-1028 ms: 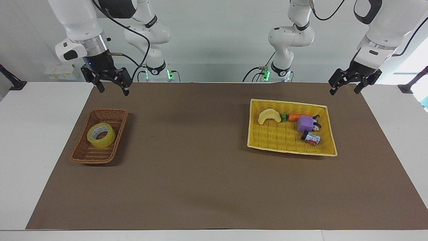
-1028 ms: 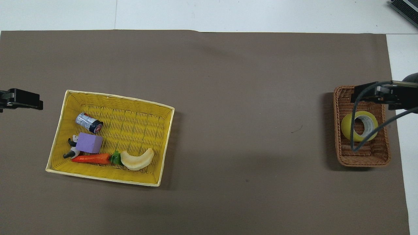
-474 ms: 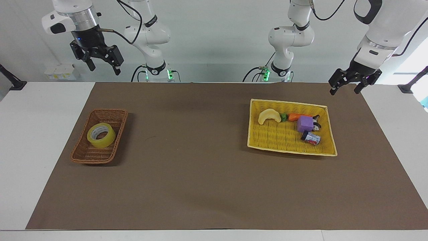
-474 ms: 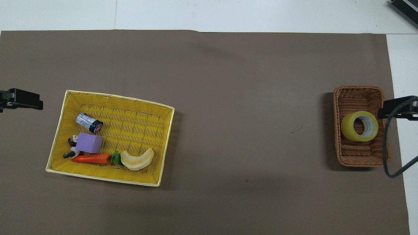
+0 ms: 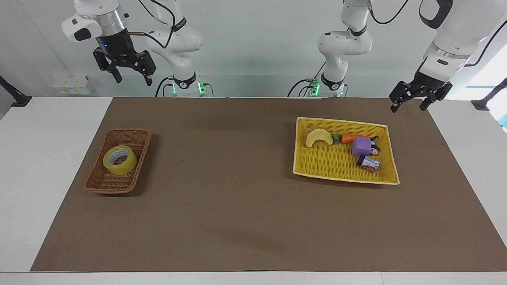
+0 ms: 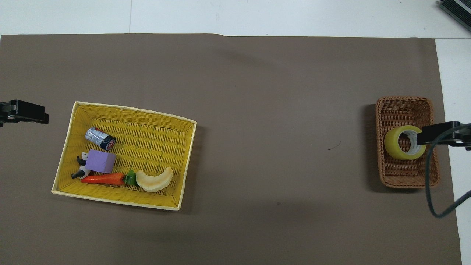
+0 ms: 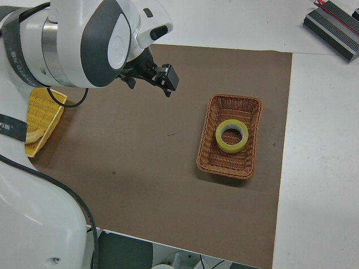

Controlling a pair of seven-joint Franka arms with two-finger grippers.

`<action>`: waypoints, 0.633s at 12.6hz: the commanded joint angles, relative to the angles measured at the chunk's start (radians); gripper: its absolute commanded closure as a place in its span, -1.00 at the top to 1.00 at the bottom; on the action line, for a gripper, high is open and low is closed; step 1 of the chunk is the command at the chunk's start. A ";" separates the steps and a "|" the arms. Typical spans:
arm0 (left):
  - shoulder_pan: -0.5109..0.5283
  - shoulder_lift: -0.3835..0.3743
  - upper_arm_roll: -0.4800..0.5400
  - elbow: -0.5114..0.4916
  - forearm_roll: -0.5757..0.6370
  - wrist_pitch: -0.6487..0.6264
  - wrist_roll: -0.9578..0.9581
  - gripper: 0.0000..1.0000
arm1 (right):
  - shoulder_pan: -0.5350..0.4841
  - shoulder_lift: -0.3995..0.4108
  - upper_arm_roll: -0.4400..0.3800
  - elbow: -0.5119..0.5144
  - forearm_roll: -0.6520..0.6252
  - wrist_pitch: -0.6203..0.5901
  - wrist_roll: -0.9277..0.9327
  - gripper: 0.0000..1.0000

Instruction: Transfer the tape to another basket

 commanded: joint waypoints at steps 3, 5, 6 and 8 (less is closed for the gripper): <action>0.002 -0.003 -0.003 0.012 0.021 -0.023 -0.004 1.00 | -0.030 -0.010 0.002 0.017 0.020 -0.078 -0.051 1.00; 0.002 -0.003 -0.003 0.012 0.021 -0.023 -0.004 1.00 | -0.030 -0.024 0.002 -0.021 0.015 -0.045 -0.051 1.00; 0.002 -0.003 -0.003 0.012 0.021 -0.023 -0.004 1.00 | -0.030 -0.039 0.002 -0.053 0.005 -0.020 -0.074 1.00; 0.002 -0.003 -0.003 0.012 0.021 -0.023 -0.004 1.00 | -0.030 -0.041 0.002 -0.058 0.000 -0.008 -0.100 1.00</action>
